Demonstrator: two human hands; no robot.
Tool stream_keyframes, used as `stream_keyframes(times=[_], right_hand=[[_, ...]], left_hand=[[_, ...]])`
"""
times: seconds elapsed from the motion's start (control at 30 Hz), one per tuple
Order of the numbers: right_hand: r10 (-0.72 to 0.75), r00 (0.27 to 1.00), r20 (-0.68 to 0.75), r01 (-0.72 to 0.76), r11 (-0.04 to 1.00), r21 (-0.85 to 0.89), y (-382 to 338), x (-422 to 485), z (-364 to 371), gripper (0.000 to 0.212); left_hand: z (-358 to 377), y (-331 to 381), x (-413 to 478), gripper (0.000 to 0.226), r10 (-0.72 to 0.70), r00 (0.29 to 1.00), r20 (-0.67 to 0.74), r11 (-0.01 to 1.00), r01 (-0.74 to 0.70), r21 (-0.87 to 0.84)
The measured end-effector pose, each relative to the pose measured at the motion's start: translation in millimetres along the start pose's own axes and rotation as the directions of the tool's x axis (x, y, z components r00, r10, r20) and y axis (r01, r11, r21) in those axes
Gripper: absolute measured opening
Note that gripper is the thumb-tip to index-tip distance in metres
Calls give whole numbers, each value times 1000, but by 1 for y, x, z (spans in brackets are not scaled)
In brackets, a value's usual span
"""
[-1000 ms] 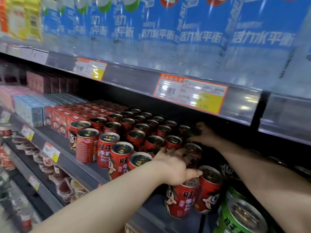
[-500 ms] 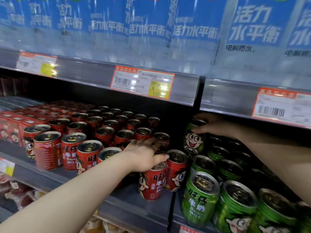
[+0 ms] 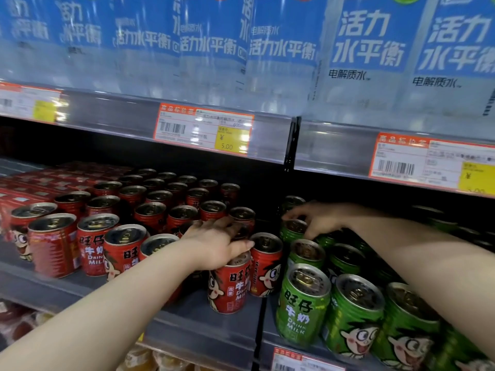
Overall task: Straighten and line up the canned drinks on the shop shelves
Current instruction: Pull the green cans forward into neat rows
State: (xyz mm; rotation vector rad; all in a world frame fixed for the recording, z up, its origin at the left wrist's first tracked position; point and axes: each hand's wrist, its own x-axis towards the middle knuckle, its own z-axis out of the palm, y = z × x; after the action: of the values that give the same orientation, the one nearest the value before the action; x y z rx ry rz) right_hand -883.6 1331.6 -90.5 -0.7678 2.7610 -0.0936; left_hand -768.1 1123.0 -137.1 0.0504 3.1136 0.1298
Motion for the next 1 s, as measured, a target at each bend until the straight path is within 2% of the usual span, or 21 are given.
stream_keyframes(times=[0.13, 0.2, 0.23, 0.3, 0.37, 0.43, 0.47, 0.57, 0.6, 0.67, 0.73, 0.87, 1.0], right_hand=[[-14, 1000, 2, 14, 996, -86, -5, -1, 0, 75], [-36, 999, -38, 34, 997, -67, -3, -8, -1, 77], [-60, 994, -93, 58, 998, -21, -1, -14, -4, 75], [-97, 952, -290, 127, 988, 87, 6, -30, -16, 63], [-75, 876, -477, 175, 970, 170, 17, -49, -26, 47], [-28, 825, -565, 172, 964, 204, 30, -73, -31, 40], [-9, 816, -578, 158, 965, 208, 37, -85, -31, 42], [11, 835, -549, 93, 983, 160, 65, -115, -29, 58], [35, 861, -507, 36, 991, 131, 73, -122, -28, 62], [180, 902, -393, -141, 982, 128, 88, -130, -24, 68], [289, 889, -355, -238, 954, 182, 97, -135, -20, 67], [360, 838, -410, -248, 921, 301, 120, -147, -18, 74], [511, 782, -357, -371, 842, 391, 149, -165, -21, 71]], left_hand=[[0, -1, 1, 66, -9, 1000, -1, 1000, 9, -11], [-3, 0, -1, 66, -18, 1000, 9, 998, 19, -65], [-6, 0, -1, 66, -41, 999, 16, 988, 43, -146], [-12, 4, 1, 65, -121, 993, -5, 949, 115, -295], [-17, 15, 6, 61, -138, 984, -112, 965, 109, -238], [-21, 35, 12, 58, -72, 979, -193, 984, 38, -176], [-23, 47, 15, 59, -38, 983, -178, 983, 5, -183], [-22, 80, 31, 66, 55, 994, -97, 980, -73, -185], [-21, 90, 36, 68, 85, 994, -73, 979, -96, -178], [-19, 107, 44, 73, 119, 993, -17, 976, -120, -182], [-16, 122, 49, 75, 141, 989, 37, 973, -132, -191], [-7, 134, 54, 81, 140, 987, 79, 982, -128, -141], [-4, 139, 58, 89, 105, 987, 124, 993, -98, -66]])
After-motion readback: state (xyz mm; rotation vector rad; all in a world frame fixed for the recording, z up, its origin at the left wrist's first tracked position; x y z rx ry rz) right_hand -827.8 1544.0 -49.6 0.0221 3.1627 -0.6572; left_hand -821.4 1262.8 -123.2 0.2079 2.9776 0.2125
